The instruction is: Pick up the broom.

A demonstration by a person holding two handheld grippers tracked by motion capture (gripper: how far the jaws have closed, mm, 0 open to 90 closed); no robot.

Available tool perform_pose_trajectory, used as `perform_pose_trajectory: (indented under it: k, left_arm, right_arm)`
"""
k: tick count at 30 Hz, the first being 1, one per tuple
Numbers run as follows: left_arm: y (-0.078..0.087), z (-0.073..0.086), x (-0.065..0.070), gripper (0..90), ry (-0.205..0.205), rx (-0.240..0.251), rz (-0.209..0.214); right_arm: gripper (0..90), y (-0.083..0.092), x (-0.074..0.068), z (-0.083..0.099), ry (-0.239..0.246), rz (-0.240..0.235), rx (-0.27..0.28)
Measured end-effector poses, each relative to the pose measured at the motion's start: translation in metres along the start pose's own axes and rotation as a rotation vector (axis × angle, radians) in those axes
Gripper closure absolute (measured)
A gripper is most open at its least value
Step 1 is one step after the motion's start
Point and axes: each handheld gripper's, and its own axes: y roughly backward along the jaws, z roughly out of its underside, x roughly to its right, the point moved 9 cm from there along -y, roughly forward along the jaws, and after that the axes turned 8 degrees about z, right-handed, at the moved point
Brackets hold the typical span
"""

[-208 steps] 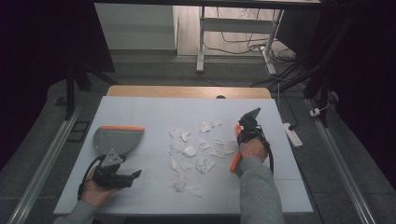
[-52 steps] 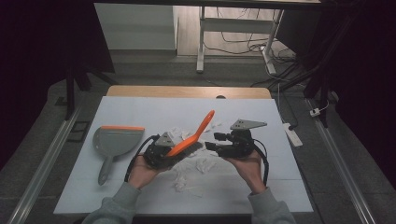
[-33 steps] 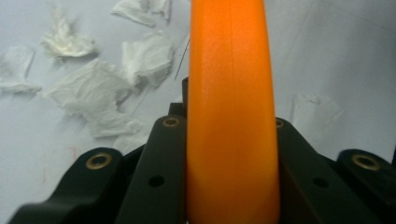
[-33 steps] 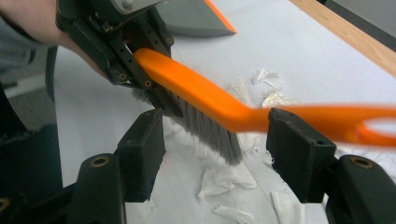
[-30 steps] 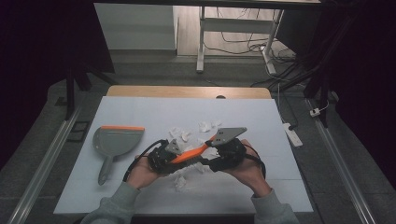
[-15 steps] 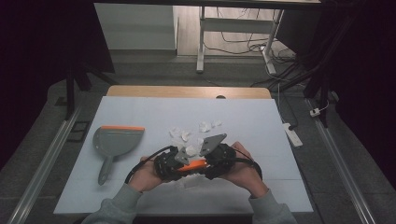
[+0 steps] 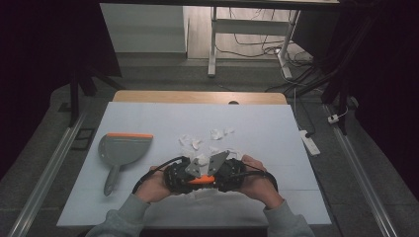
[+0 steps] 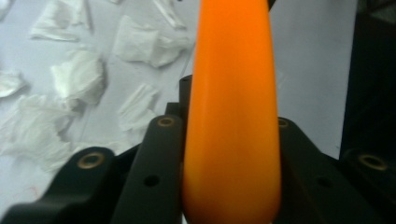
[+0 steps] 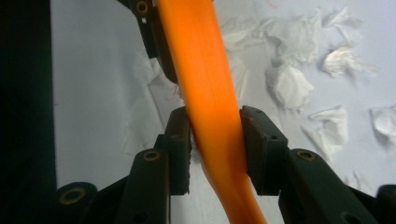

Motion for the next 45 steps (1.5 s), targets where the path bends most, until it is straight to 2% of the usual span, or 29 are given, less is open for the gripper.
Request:
perform_pose_trajectory:
  k: [1, 3, 4, 5, 6, 7, 8, 9, 10, 12, 13, 14, 17, 25, 28, 31, 34, 37, 41, 45]
  left_arm:
    - [0.002, 0.000, -0.002, 71.6, 0.011, 0.017, -0.007]
    - [0.008, -0.001, -0.007, 63.1, 0.033, 0.071, -0.048]
    - [0.008, -0.001, -0.007, 58.9, 0.033, 0.071, -0.048]
    - [0.011, -0.001, -0.009, 55.4, 0.037, 0.084, -0.070]
    - [0.014, -0.002, -0.011, 55.4, 0.044, 0.101, -0.086]
    - [0.018, -0.002, -0.012, 47.0, 0.051, 0.119, -0.105]
    - [0.022, -0.002, -0.015, 47.0, 0.060, 0.132, -0.128]
    - [0.026, -0.001, -0.017, 42.7, 0.076, 0.148, -0.146]
    - [0.030, 0.001, -0.020, 38.4, 0.098, 0.164, -0.162]
    - [0.038, 0.007, -0.024, 37.4, 0.134, 0.194, -0.188]
    - [0.042, 0.010, -0.026, 36.0, 0.150, 0.206, -0.204]
    - [0.046, 0.013, -0.028, 36.0, 0.174, 0.227, -0.221]
    - [0.057, 0.024, -0.033, 34.4, 0.229, 0.276, -0.263]
    - [0.075, 0.067, -0.036, 33.0, 0.312, 0.324, -0.361]
    - [0.081, 0.077, -0.039, 31.8, 0.360, 0.360, -0.361]
    - [0.086, 0.089, -0.041, 31.3, 0.388, 0.369, -0.374]
    - [0.088, 0.103, -0.043, 31.2, 0.422, 0.375, -0.392]
    - [0.088, 0.117, -0.043, 31.2, 0.450, 0.371, -0.407]
    - [0.084, 0.134, -0.043, 31.0, 0.481, 0.357, -0.414]
    - [0.081, 0.148, -0.043, 30.8, 0.507, 0.349, -0.418]
  right_arm:
    - [65.8, 0.001, 0.001, -0.001, -0.015, 0.009, 0.006]
    - [66.7, 0.005, 0.006, 0.000, -0.024, 0.021, 0.006]
    - [66.8, 0.007, 0.010, 0.001, -0.032, 0.048, -0.002]
    - [66.9, 0.006, 0.008, 0.000, -0.064, 0.014, 0.027]
    - [66.9, 0.006, 0.008, 0.000, -0.064, 0.014, 0.027]
    - [67.0, 0.008, 0.012, 0.002, -0.096, 0.013, 0.030]
    - [67.0, 0.008, 0.012, 0.002, -0.096, 0.013, 0.030]
    - [67.1, 0.008, 0.014, 0.003, -0.109, 0.021, 0.037]
    - [67.1, 0.009, 0.020, 0.004, -0.149, 0.043, 0.047]
    - [67.1, 0.010, 0.023, 0.005, -0.161, 0.050, 0.053]
    - [67.2, 0.013, 0.026, 0.007, -0.196, 0.063, 0.061]
    - [67.2, 0.013, 0.026, 0.007, -0.196, 0.063, 0.061]
    - [67.3, 0.015, 0.033, 0.009, -0.241, 0.082, 0.079]
    - [67.5, 0.021, 0.047, 0.017, -0.305, 0.121, 0.108]
    - [67.5, 0.024, 0.052, 0.020, -0.327, 0.142, 0.123]
    - [67.5, 0.028, 0.057, 0.024, -0.339, 0.162, 0.132]
    - [67.4, 0.035, 0.064, 0.028, -0.392, 0.165, 0.165]
    - [67.5, 0.042, 0.072, 0.033, -0.433, 0.196, 0.185]
    - [67.5, 0.052, 0.083, 0.041, -0.516, 0.210, 0.233]
    - [67.5, 0.056, 0.096, 0.057, -0.558, 0.274, 0.195]
